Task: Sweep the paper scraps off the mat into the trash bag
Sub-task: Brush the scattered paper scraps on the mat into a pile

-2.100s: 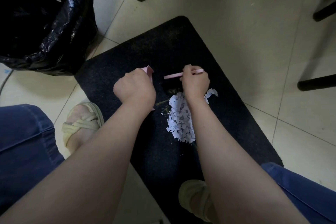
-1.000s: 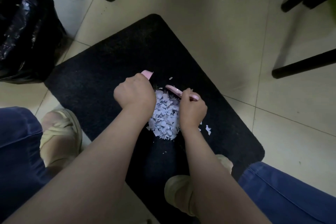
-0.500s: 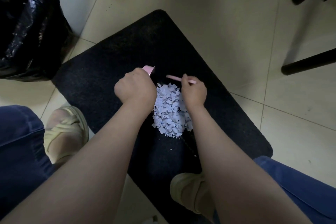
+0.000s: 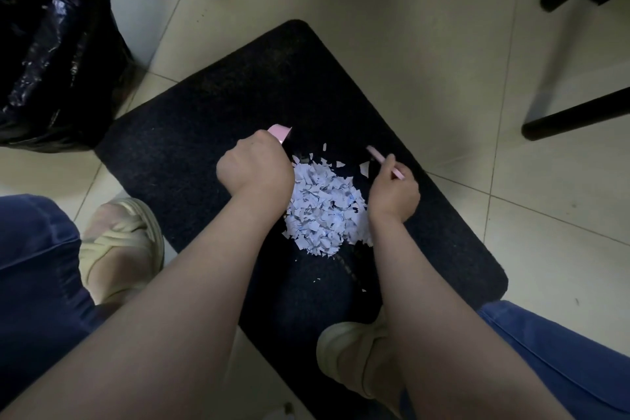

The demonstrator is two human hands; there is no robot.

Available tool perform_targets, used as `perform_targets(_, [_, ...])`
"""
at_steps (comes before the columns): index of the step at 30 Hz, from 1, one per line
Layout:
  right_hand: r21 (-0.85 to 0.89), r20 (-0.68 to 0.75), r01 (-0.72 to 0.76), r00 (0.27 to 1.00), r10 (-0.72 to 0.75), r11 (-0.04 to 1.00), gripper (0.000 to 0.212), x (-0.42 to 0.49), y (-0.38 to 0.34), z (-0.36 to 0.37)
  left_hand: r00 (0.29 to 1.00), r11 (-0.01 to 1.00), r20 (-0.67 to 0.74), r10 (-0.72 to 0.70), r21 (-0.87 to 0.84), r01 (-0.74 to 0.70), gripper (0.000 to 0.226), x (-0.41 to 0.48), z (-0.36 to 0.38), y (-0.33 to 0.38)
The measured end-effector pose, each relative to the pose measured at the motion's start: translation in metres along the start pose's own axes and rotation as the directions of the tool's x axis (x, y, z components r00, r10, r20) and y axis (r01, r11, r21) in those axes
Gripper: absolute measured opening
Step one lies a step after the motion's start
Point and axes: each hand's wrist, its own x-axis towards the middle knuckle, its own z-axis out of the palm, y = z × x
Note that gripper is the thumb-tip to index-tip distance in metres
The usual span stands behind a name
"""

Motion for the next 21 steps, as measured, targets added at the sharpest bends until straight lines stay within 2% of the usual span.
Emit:
perform_targets(3, [-0.07,0.12,0.048,0.992,-0.04,0.996,0.037,-0.007,0.007,0.002,1.0,1.0,0.011,-0.005,0.019,0.005,0.015,0.002,0.001,0.006])
perform_targets(6, [-0.095,0.103,0.07,0.993,-0.06,0.993,0.041,-0.022,0.003,0.005,0.999,0.999,0.034,-0.004,0.034,0.003,0.012,0.002,0.004,0.01])
perform_targets(10, [0.052,0.02,0.112,0.993,-0.113,0.992,0.037,-0.027,-0.007,0.013,1.0,0.999,0.028,-0.001,0.044,0.0,0.012,0.003,0.005,0.009])
perform_targets(13, [0.125,0.085,0.228,0.967,-0.24,0.966,0.035,-0.015,-0.015,0.025,1.0,1.0,0.012,-0.015,0.026,0.014,0.013,0.006,0.004,0.004])
perform_targets(18, [-0.021,0.345,0.279,0.903,-0.255,0.96,0.036,0.0,-0.02,0.036,0.999,0.999,-0.008,-0.041,-0.032,0.041,0.023,0.013,0.005,-0.001])
perform_targets(21, [-0.1,0.326,0.285,0.915,-0.239,0.953,0.034,-0.013,-0.021,0.027,0.999,0.998,0.004,-0.044,-0.05,0.045,0.022,0.013,0.004,0.001])
